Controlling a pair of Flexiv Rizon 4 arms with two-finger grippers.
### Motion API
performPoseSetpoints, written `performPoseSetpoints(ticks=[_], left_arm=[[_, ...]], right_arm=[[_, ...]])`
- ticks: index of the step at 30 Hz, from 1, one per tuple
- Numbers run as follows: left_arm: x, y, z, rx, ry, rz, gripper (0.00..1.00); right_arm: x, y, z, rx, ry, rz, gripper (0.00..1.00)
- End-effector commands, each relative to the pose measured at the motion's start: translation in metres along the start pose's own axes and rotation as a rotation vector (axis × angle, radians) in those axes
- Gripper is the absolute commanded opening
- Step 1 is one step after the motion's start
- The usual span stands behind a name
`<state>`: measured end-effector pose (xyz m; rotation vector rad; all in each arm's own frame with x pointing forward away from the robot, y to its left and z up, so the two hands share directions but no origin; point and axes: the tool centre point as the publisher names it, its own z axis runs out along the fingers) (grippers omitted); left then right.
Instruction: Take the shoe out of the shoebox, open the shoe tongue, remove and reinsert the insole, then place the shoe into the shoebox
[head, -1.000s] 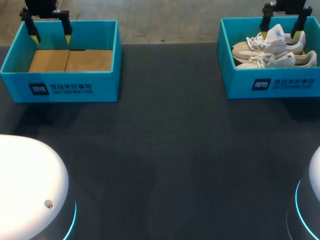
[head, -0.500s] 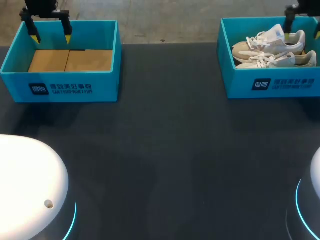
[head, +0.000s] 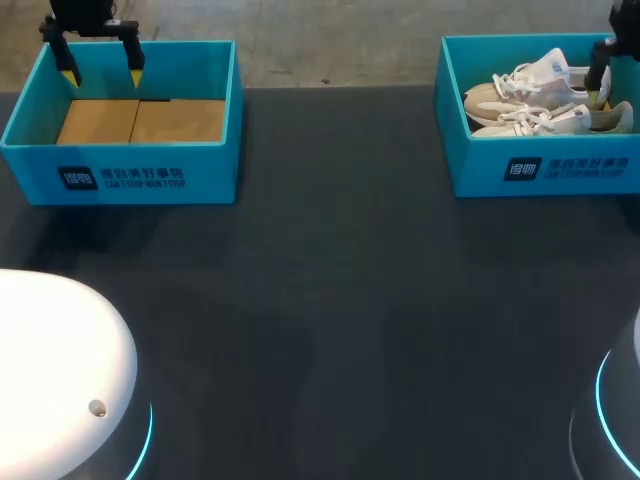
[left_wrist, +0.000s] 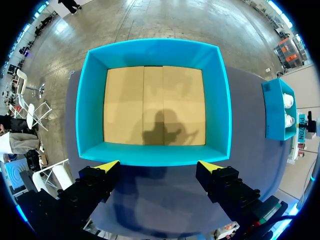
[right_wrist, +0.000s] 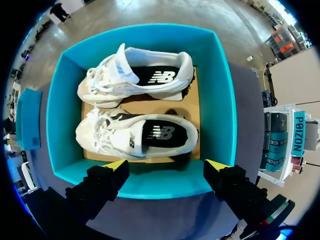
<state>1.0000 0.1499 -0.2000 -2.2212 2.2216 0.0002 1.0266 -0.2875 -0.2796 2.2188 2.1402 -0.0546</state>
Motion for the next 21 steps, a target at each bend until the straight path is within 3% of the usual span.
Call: performPoseSetpoints(ticks=[1, 12, 13, 14, 16, 17, 21], left_arm=[[0.0, 0.0, 0.0, 0.0, 0.0, 0.0, 1.0], [0.0, 0.0, 0.0, 0.0, 0.0, 0.0, 1.0], [0.0, 0.0, 0.0, 0.0, 0.0, 0.0, 1.0], [0.0, 0.0, 0.0, 0.0, 0.0, 0.0, 1.0], [0.0, 0.0, 0.0, 0.0, 0.0, 0.0, 1.0], [0.0, 0.0, 0.0, 0.0, 0.0, 0.0, 1.0], [0.0, 0.0, 0.0, 0.0, 0.0, 0.0, 1.0]], right_arm=[[-0.006, 0.014, 0.017, 0.023, 0.005, 0.002, 1.0], [-0.027, 0.025, 0.039, 0.041, 0.026, 0.022, 1.0], [-0.028, 0.025, 0.041, 0.042, 0.027, 0.022, 0.67], [-0.029, 0.025, 0.042, 0.043, 0.027, 0.023, 0.54], [-0.031, 0.026, 0.045, 0.046, 0.024, 0.023, 0.4], [-0.031, 0.026, 0.046, 0.047, 0.025, 0.023, 0.36], [-0.032, 0.027, 0.051, 0.05, 0.027, 0.021, 0.45]])
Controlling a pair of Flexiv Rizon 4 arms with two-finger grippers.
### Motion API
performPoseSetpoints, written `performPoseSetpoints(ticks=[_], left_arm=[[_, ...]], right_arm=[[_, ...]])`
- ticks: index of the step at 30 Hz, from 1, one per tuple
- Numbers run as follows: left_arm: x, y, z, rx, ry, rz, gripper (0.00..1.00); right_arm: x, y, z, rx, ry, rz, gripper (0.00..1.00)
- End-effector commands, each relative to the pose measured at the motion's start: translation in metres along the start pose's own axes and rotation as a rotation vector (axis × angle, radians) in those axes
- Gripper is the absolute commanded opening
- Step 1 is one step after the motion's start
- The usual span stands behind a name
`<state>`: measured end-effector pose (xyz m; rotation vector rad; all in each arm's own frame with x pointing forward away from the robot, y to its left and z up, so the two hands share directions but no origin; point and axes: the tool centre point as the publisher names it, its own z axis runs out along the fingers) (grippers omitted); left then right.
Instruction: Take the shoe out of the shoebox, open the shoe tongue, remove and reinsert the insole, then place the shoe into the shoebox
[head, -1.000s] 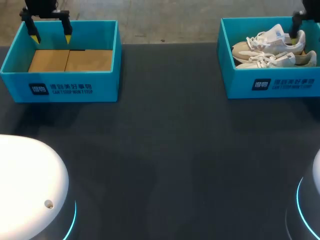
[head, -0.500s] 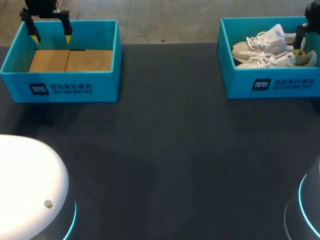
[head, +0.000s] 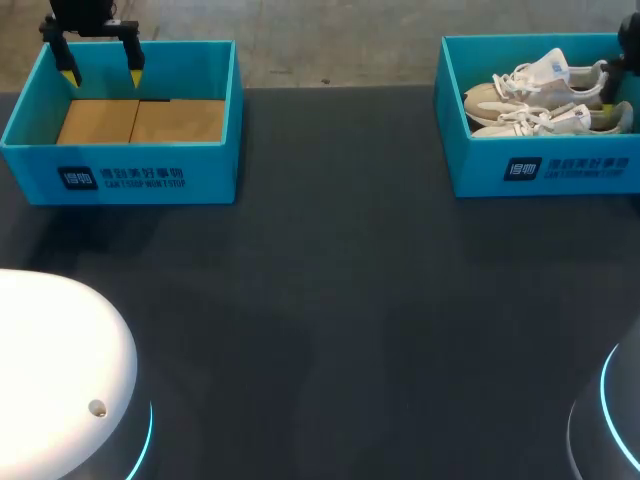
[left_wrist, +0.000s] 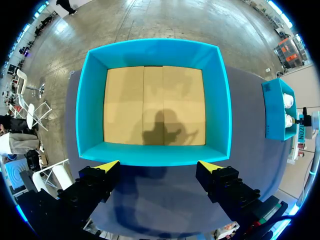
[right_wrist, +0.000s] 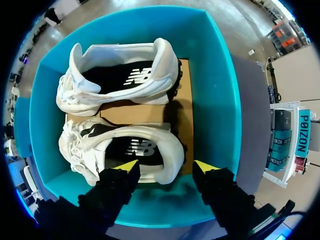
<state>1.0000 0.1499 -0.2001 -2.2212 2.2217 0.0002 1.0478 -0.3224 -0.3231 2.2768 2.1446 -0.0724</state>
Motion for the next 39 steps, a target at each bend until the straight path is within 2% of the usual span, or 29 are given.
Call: performPoseSetpoints(ticks=[1, 10, 20, 24, 28, 29, 30, 39], left_arm=[[0.0, 0.0, 0.0, 0.0, 0.0, 0.0, 1.0], [0.0, 0.0, 0.0, 0.0, 0.0, 0.0, 1.0], [0.0, 0.0, 0.0, 0.0, 0.0, 0.0, 1.0], [0.0, 0.0, 0.0, 0.0, 0.0, 0.0, 1.0], [0.0, 0.0, 0.0, 0.0, 0.0, 0.0, 1.0], [0.0, 0.0, 0.0, 0.0, 0.0, 0.0, 1.0], [0.0, 0.0, 0.0, 0.0, 0.0, 0.0, 1.0], [0.0, 0.0, 0.0, 0.0, 0.0, 0.0, 1.0]], right_arm=[[-0.001, 0.006, 0.005, 0.008, 0.004, -0.001, 0.46], [-0.009, 0.008, 0.02, -0.005, 0.002, 0.004, 0.47], [-0.007, 0.009, 0.04, -0.021, -0.02, 0.006, 0.57], [-0.007, 0.009, 0.048, -0.014, -0.03, 0.015, 0.55], [-0.01, 0.008, 0.054, 0.0, -0.044, 0.031, 0.35], [-0.011, 0.007, 0.054, 0.002, -0.052, 0.036, 0.22], [-0.012, 0.007, 0.054, 0.003, -0.055, 0.04, 0.0], [-0.016, 0.002, 0.048, 0.02, -0.08, 0.078, 0.0]])
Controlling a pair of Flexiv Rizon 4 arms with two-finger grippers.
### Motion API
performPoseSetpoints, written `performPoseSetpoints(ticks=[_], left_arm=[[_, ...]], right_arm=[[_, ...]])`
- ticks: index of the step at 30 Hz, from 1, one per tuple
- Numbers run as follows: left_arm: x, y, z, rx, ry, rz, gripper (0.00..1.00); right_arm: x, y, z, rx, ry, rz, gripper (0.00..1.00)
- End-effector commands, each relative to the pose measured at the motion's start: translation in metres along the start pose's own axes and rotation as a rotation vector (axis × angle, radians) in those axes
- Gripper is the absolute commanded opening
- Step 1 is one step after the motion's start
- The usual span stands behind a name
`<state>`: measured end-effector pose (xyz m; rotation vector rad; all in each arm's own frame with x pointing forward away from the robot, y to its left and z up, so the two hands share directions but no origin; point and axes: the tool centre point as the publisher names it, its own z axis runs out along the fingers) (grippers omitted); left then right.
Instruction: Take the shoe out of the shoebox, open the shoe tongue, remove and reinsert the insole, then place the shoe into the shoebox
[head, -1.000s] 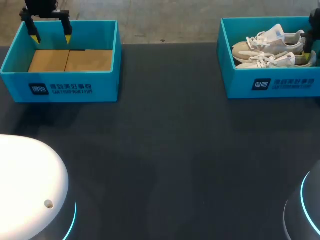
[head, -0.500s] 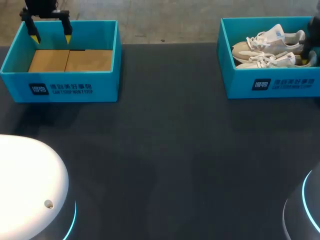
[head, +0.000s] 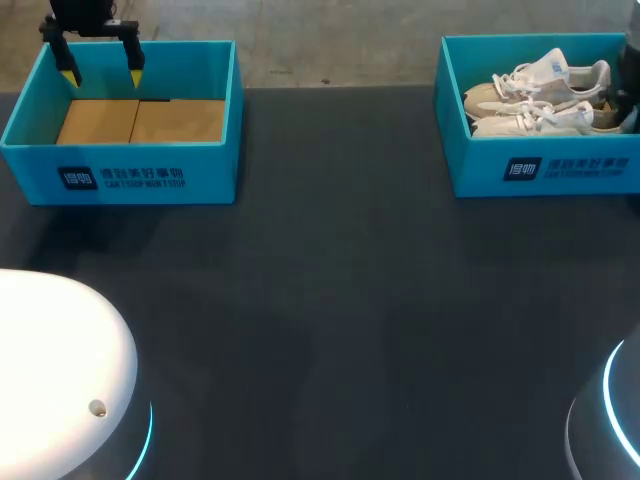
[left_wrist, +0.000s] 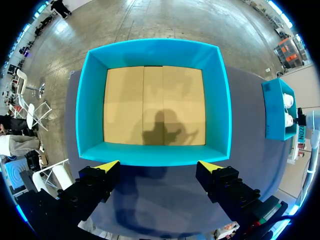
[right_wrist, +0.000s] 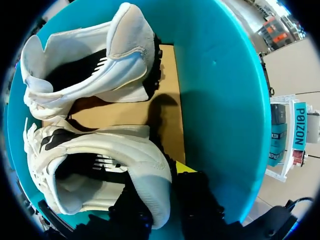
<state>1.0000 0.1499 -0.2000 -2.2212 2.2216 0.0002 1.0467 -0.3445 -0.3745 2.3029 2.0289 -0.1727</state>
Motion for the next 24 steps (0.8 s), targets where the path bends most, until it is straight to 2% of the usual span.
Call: performPoseSetpoints(ticks=[1, 9, 19, 24], left_arm=[[0.0, 0.0, 0.0, 0.0, 0.0, 0.0, 1.0], [0.0, 0.0, 0.0, 0.0, 0.0, 0.0, 1.0], [0.0, 0.0, 0.0, 0.0, 0.0, 0.0, 1.0], [0.0, 0.0, 0.0, 0.0, 0.0, 0.0, 1.0]], right_arm=[[0.003, -0.001, -0.007, 0.02, -0.002, 0.017, 0.0], [0.002, -0.016, -0.045, 0.043, -0.031, 0.008, 0.0], [0.006, -0.03, -0.118, 0.062, -0.087, -0.008, 0.0], [0.009, -0.033, -0.153, 0.031, -0.076, -0.013, 0.0]])
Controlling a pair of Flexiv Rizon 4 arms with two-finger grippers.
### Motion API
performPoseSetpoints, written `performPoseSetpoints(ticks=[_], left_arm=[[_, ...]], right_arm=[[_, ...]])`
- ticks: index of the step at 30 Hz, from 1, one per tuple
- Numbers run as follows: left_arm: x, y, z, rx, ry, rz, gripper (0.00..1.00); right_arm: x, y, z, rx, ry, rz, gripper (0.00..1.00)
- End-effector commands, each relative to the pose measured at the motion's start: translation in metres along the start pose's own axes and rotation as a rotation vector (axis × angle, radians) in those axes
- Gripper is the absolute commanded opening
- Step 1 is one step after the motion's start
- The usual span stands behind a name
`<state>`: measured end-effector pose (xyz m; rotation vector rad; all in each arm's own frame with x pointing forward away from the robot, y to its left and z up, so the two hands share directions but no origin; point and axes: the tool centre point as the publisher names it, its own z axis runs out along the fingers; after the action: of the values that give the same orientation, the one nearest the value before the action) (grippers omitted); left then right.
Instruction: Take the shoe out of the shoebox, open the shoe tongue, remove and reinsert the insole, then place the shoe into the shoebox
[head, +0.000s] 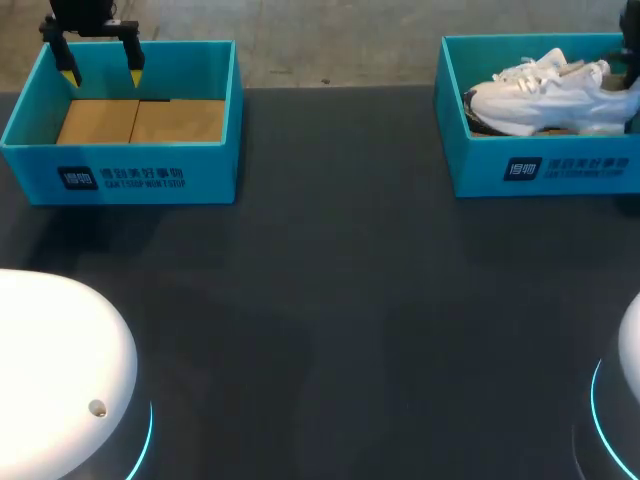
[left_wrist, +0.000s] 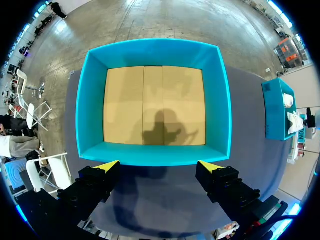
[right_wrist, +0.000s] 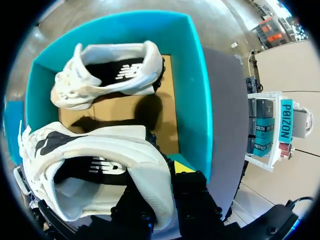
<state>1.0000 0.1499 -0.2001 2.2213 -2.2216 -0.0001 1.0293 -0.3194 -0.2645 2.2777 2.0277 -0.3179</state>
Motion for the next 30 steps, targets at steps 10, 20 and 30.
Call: performPoseSetpoints(ticks=[10, 20, 30], left_arm=[[0.0, 0.0, 0.0, 0.0, 0.0, 0.0, 1.0], [0.0, 0.0, 0.0, 0.0, 0.0, 0.0, 1.0], [0.0, 0.0, 0.0, 0.0, 0.0, 0.0, 1.0]], right_arm=[[-0.002, -0.011, -0.081, -0.035, -0.019, 0.006, 0.0], [-0.002, -0.009, -0.086, -0.028, -0.015, 0.025, 0.0], [-0.002, -0.009, -0.086, -0.028, -0.015, 0.025, 0.0]])
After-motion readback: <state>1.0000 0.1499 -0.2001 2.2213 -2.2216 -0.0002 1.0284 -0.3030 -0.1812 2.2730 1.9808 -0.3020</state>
